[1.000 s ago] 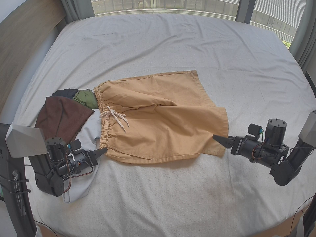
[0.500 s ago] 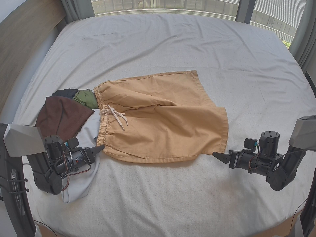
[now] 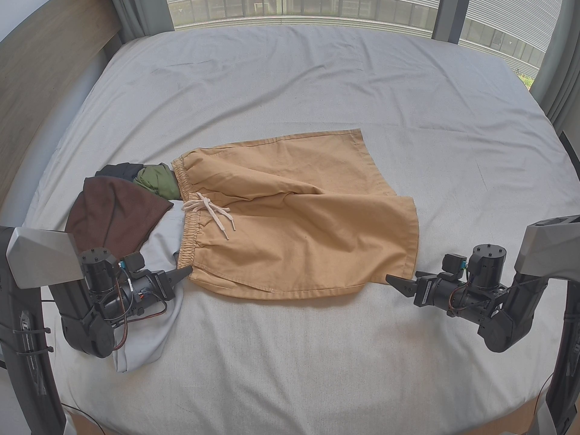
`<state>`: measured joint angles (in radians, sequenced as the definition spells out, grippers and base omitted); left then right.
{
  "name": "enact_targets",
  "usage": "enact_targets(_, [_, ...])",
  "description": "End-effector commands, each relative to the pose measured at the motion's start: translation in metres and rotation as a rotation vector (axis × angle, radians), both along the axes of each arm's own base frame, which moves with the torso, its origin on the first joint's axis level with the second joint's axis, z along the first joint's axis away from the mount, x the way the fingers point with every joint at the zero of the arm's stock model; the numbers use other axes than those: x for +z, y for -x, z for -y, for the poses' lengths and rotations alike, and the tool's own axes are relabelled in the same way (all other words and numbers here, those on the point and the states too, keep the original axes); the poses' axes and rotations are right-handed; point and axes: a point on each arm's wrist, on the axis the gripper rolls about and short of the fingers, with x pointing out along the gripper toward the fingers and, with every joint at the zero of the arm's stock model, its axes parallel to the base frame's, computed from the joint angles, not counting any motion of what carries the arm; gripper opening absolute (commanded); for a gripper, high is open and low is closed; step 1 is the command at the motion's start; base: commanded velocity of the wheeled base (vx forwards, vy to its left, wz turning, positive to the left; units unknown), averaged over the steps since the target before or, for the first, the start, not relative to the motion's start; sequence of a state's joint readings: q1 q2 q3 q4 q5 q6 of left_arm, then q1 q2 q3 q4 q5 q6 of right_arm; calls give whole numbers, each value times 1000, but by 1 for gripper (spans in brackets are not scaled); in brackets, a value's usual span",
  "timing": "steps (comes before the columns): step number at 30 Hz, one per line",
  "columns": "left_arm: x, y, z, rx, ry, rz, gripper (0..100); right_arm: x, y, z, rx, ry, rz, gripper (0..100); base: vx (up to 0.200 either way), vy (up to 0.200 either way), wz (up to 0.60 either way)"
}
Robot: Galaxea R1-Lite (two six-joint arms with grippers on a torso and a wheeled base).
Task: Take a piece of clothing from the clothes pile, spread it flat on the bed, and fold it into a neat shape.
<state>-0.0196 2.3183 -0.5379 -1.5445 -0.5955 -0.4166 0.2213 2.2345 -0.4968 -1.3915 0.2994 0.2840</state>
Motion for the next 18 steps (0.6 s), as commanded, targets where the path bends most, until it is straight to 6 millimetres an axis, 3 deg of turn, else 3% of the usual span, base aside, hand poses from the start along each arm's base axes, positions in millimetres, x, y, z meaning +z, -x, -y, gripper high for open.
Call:
enact_targets(1, [1, 0, 0, 0, 0, 2, 0, -8, 0, 0, 0, 5, -28, 100, 0, 0, 0])
enact_targets(2, [1, 0, 0, 0, 0, 2, 0, -8, 0, 0, 0, 5, -28, 100, 0, 0, 0])
enact_targets(3, [1, 0, 0, 0, 0, 2, 0, -8, 0, 0, 1, 5, -25, 0, 0, 0, 0])
enact_targets(18, [1, 1, 1, -1, 2, 0, 0, -3, -5, 1, -29, -6, -10, 0, 0, 0, 0])
